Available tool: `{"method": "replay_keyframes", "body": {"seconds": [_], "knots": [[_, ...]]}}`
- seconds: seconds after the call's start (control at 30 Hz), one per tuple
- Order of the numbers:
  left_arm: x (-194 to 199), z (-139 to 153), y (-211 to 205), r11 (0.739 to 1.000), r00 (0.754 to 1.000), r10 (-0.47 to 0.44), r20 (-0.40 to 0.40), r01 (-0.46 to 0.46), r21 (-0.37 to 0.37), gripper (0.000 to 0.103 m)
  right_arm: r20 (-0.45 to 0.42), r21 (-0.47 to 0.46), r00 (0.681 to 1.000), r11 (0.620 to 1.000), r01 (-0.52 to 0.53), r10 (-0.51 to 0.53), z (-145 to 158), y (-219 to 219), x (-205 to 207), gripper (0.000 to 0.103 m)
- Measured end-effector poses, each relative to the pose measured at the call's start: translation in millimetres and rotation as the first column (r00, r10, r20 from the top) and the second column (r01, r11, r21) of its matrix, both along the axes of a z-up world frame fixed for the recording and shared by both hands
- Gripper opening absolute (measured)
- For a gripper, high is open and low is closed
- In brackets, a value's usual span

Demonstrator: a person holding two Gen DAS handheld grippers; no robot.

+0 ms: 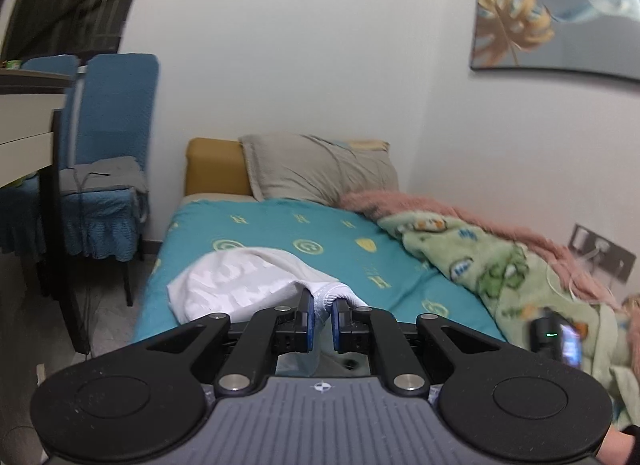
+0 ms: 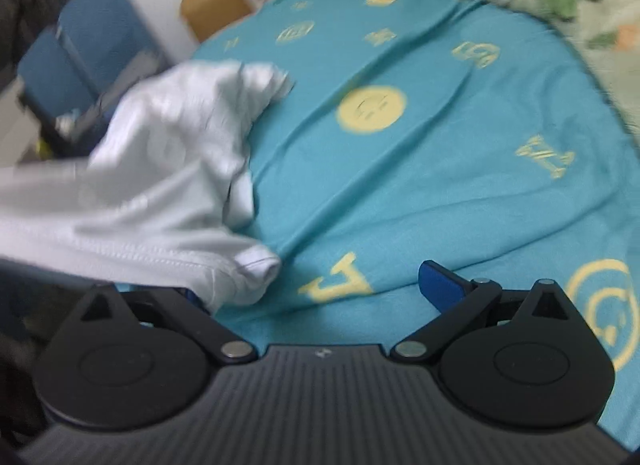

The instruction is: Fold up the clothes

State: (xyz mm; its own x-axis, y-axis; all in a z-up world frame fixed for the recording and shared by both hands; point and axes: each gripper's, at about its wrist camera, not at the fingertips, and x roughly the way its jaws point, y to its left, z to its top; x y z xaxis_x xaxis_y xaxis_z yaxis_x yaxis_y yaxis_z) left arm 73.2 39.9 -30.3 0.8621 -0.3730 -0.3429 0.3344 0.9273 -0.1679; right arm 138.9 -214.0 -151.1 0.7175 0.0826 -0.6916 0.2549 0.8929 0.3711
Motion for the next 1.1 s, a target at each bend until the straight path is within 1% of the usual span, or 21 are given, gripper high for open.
{"method": "replay_keyframes", "body": {"seconds": [0.07,0.13,0.23,0.33,0.4,0.43,0.5,0.57,0.63,0.67,0.73,0.77,0.87,0.93,0.97,1.03,1.1], "knots": [[-3.3,5.5,0.4,1.000,1.000,-0.001,0.016,0.001,-0.008,0.009,0.114,-0.056,0.992,0.996,0.068,-0.062,25.0,-6.6,-14.2,0.103],[-11.2,12.3,-0.9,1.000,0.998,-0.011,0.063,0.012,-0.017,0.009,0.248,-0.123,0.964,0.984,0.130,-0.096,51.8,-10.5,-31.6,0.103],[-35.2,30.7,1.2,0.997,0.982,-0.044,0.182,0.055,-0.061,0.009,0.418,-0.168,0.901,0.964,0.206,-0.119,89.7,-14.4,-63.1,0.103],[-62.3,49.6,2.6,0.988,0.946,-0.078,0.314,0.116,-0.106,0.009,0.564,-0.175,0.817,0.950,0.260,-0.120,126.2,-19.3,-96.3,0.103],[-73.0,59.9,6.4,0.974,0.927,-0.104,0.361,0.168,-0.151,0.009,0.638,-0.166,0.762,0.946,0.278,-0.112,148.2,-25.1,-114.7,0.103],[-74.8,62.7,8.9,0.969,0.925,-0.108,0.364,0.179,-0.169,0.009,0.649,-0.157,0.753,0.951,0.266,-0.103,154.9,-28.1,-117.8,0.103],[-69.0,62.5,9.8,0.965,0.938,-0.115,0.327,0.183,-0.186,0.009,0.628,-0.138,0.775,0.968,0.209,-0.078,160.8,-34.9,-112.4,0.103],[-53.2,55.3,8.1,0.969,0.963,-0.125,0.241,0.171,-0.180,0.009,0.553,-0.139,0.833,0.984,0.115,-0.020,154.2,-39.5,-94.6,0.103],[-28.8,41.7,5.1,0.977,0.986,-0.117,0.115,0.135,-0.162,0.009,0.460,-0.145,0.888,0.988,0.056,0.017,135.9,-41.1,-73.3,0.103],[-14.7,33.2,4.4,0.981,0.993,-0.108,0.043,0.114,-0.156,0.009,0.413,-0.144,0.910,0.989,0.032,0.030,125.2,-41.6,-63.0,0.103],[13.3,16.5,3.4,0.984,0.993,-0.086,-0.086,0.071,-0.162,0.009,0.339,-0.129,0.940,0.992,0.002,0.043,103.6,-42.1,-45.7,0.103],[25.7,9.1,3.0,0.985,0.987,-0.081,-0.138,0.057,-0.165,0.009,0.310,-0.127,0.950,0.992,-0.008,0.047,94.5,-39.1,-38.9,0.103],[52.8,-6.7,-0.6,0.992,0.968,-0.051,-0.246,0.020,-0.126,0.010,0.236,-0.090,0.969,0.995,-0.046,0.067,74.9,-37.8,-20.0,0.103],[66.4,-16.1,-2.5,0.995,0.954,-0.034,-0.298,0.003,-0.104,0.011,0.211,-0.075,0.975,0.996,-0.057,0.071,68.4,-34.4,-14.3,0.103],[69.3,-19.2,-2.3,0.996,0.951,-0.029,-0.308,0.002,-0.087,0.013,0.202,-0.077,0.977,0.995,-0.059,0.073,66.2,-32.0,-12.7,0.103],[73.9,-25.0,-1.9,0.999,0.946,-0.017,-0.323,0.001,-0.052,0.021,0.191,-0.089,0.979,0.995,-0.055,0.071,61.4,-27.7,-14.0,0.103],[70.4,-27.6,-1.5,1.000,0.952,-0.026,-0.305,0.020,-0.023,0.038,0.181,-0.067,0.981,0.996,-0.059,0.070,58.6,-27.7,-14.8,0.103]]}}
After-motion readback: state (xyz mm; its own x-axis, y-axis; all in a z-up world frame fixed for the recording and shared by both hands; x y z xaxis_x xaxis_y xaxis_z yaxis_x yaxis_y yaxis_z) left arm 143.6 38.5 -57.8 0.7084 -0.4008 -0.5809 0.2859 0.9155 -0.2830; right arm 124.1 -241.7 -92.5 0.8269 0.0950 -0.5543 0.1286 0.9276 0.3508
